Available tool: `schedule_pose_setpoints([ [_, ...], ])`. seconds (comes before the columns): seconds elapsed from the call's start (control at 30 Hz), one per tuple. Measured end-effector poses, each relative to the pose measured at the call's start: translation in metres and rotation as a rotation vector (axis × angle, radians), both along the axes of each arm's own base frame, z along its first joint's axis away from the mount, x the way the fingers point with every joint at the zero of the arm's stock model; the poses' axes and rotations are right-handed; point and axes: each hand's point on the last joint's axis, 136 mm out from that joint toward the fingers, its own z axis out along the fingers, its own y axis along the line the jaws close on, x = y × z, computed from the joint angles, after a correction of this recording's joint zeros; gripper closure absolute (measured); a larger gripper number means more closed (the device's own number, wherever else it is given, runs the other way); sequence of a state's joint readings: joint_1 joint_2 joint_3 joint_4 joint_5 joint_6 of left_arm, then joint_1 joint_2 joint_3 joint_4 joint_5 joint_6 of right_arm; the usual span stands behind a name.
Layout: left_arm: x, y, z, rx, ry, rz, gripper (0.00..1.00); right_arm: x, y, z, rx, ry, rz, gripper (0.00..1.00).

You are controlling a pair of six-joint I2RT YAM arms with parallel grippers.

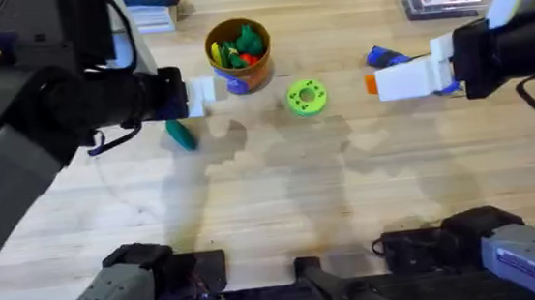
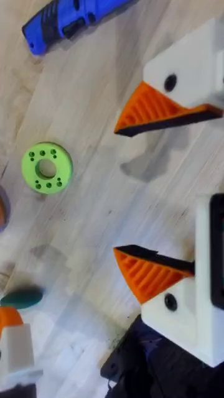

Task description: Pick up the gripper from the table and insert it into the empty holder that is missing its gripper. Then pick up a screw, insert it into the mounting hole, and use the screwdriver to tighten it. Finally, clean up the table by picking up the vegetable and placing it into the bucket.

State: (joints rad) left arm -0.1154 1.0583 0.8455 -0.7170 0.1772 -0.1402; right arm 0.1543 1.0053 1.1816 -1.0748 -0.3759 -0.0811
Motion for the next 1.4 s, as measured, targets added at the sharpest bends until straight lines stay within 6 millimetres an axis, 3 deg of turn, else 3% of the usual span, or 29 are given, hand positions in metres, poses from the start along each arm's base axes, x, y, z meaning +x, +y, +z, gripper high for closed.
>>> schedule_pose_setpoints([
  [0.03, 0.003, 0.01, -0.017, 0.053, 0.057, 0.044, 0.015, 0.001, 0.0, -0.002, -0.001, 0.009, 0.0, 0.007],
  [0.07, 0.003, 0.014, -0.022, 0.07, 0.075, 0.055, 0.015, 0.002, 0.0, -0.003, -0.002, 0.012, 0.0, 0.007],
  [0.2, -0.006, 0.025, -0.038, 0.096, 0.165, 0.141, 0.015, 0.004, 0.001, -0.007, -0.005, 0.031, 0.0, 0.007],
  [0.4, -0.024, 0.049, -0.053, 0.085, 0.287, 0.457, 0.015, 0.007, 0.001, -0.012, -0.009, 0.055, 0.0, 0.007],
  [0.53, -0.019, 0.053, -0.062, 0.056, 0.308, 0.582, 0.015, 0.009, 0.001, -0.016, -0.011, 0.072, 0.0, 0.007],
  [0.77, -0.021, 0.052, -0.105, 0.063, 0.465, 0.694, 0.009, 0.013, 0.002, -0.025, -0.017, 0.112, 0.0, 0.009],
  [0.83, -0.022, 0.049, -0.114, 0.051, 0.501, 0.707, 0.073, 0.014, 0.002, -0.027, -0.018, 0.119, 0.0, 0.009],
  [0.9, -0.02, 0.046, -0.117, 0.028, 0.511, 0.714, 0.264, 0.014, 0.002, -0.027, -0.019, 0.121, 0.0, 0.009],
  [0.93, -0.018, 0.044, -0.117, 0.019, 0.508, 0.716, 0.4, 0.014, 0.002, -0.027, -0.019, 0.121, 0.0, 0.009],
  [0.97, -0.016, 0.043, -0.114, 0.005, 0.502, 0.723, 0.957, 0.014, 0.002, -0.027, -0.019, 0.12, 0.0, 0.009],
  [1.1, -0.021, 0.042, -0.104, 0.004, 0.539, 0.725, 0.974, 0.014, 0.002, -0.027, -0.018, 0.12, 0.0, 0.009],
  [1.2, -0.017, 0.041, -0.08, 0.007, 0.551, 0.725, 0.975, 0.016, 0.002, -0.026, -0.017, 0.112, 0.0, 0.009],
  [1.4, 0.034, 0.028, -0.008, -0.104, 0.392, 0.691, 0.975, 0.021, 0.003, -0.024, -0.014, 0.089, 0.0, 0.009],
])
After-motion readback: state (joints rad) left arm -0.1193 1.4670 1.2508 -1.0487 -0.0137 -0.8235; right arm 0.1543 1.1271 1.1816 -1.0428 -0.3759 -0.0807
